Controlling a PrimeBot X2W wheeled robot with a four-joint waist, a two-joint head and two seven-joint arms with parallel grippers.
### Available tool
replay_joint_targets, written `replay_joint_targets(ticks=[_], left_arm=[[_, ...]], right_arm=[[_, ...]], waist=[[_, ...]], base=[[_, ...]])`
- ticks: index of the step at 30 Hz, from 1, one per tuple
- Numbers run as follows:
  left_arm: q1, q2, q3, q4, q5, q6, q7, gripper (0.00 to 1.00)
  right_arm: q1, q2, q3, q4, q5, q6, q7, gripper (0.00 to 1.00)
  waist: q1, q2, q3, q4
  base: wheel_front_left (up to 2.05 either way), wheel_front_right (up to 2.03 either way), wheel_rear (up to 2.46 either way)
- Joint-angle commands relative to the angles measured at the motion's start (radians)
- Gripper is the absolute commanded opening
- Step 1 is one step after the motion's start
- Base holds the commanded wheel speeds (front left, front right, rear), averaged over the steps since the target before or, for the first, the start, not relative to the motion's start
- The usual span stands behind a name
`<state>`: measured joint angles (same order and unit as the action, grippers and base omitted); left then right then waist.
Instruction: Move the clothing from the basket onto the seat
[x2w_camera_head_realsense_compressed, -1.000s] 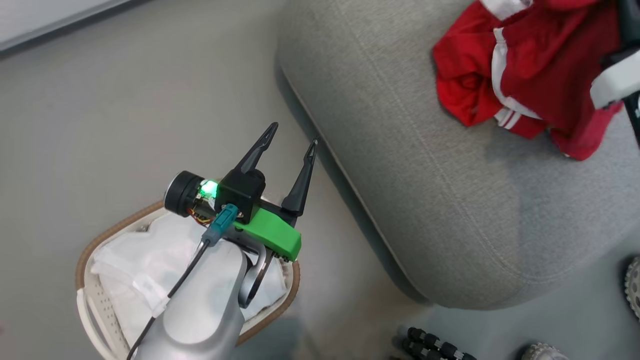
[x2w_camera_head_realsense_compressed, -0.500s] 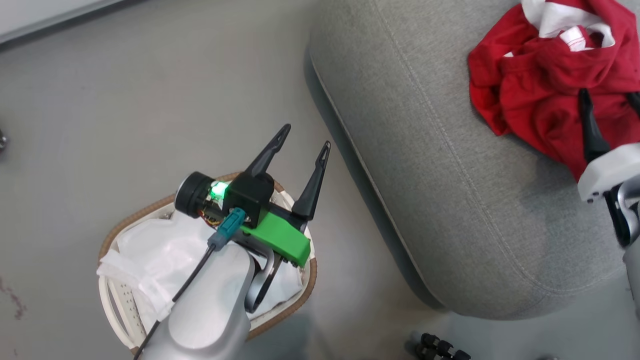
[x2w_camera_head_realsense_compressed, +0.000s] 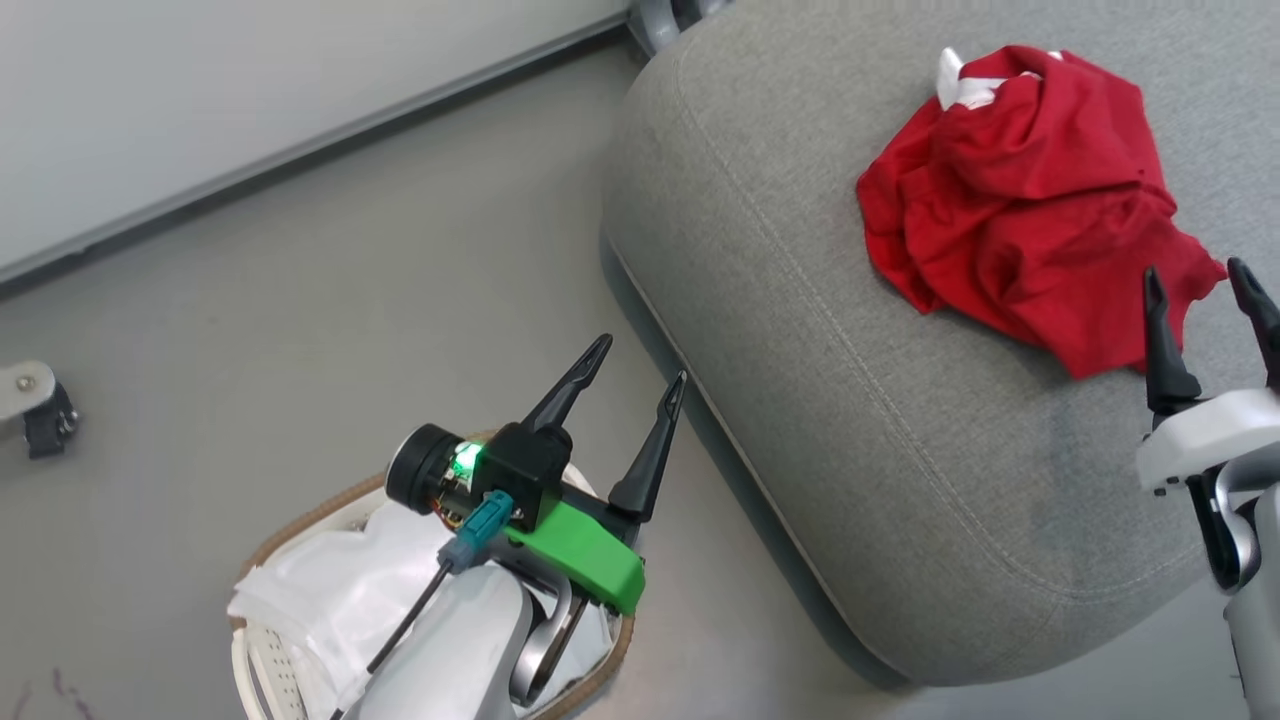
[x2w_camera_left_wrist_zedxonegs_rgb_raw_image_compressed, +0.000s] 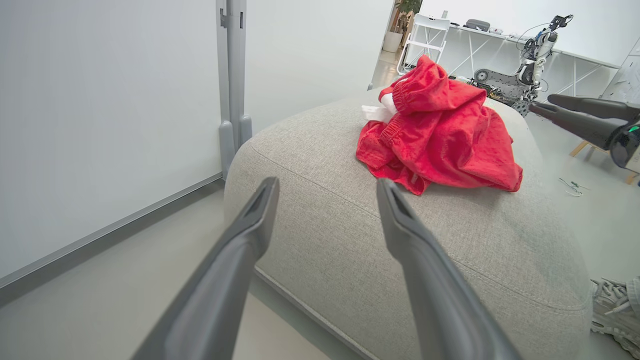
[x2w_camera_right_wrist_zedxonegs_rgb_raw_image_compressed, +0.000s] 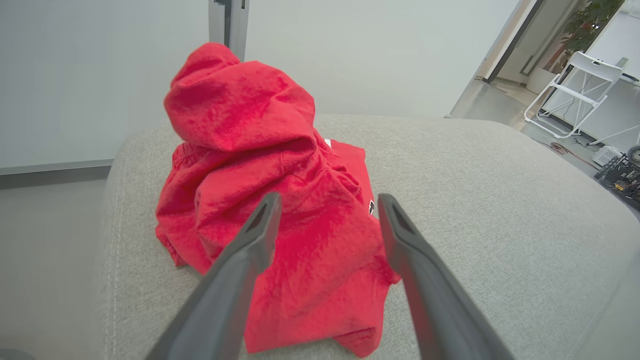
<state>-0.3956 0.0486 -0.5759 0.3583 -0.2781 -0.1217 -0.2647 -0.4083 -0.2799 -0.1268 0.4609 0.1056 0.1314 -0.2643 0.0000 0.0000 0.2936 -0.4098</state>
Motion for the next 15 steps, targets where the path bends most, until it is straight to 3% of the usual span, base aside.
replay_joint_targets(ticks=[1, 8, 15], left_arm=[[0.022, 0.004, 0.002, -0.006, -0.009, 0.007, 0.001, 1.0], [0.074, 0.004, 0.024, -0.013, -0.034, 0.034, 0.001, 1.0], [0.128, 0.004, 0.097, 0.0, -0.038, 0.074, 0.001, 1.0]], right_arm=[[0.026, 0.001, 0.0, -0.012, 0.005, -0.001, 0.0, 1.0], [0.076, 0.029, 0.013, -0.055, 0.014, -0.001, 0.0, 1.0], [0.096, 0.063, 0.062, -0.09, 0.03, -0.001, 0.0, 1.0]], waist=[[0.0, 0.0, -0.058, -0.011], [0.0, 0.0, -0.114, 0.028], [0.0, 0.0, -0.139, 0.131]], base=[[0.0, 0.0, 0.0], [0.0, 0.0, 0.0], [0.0, 0.0, 0.0]])
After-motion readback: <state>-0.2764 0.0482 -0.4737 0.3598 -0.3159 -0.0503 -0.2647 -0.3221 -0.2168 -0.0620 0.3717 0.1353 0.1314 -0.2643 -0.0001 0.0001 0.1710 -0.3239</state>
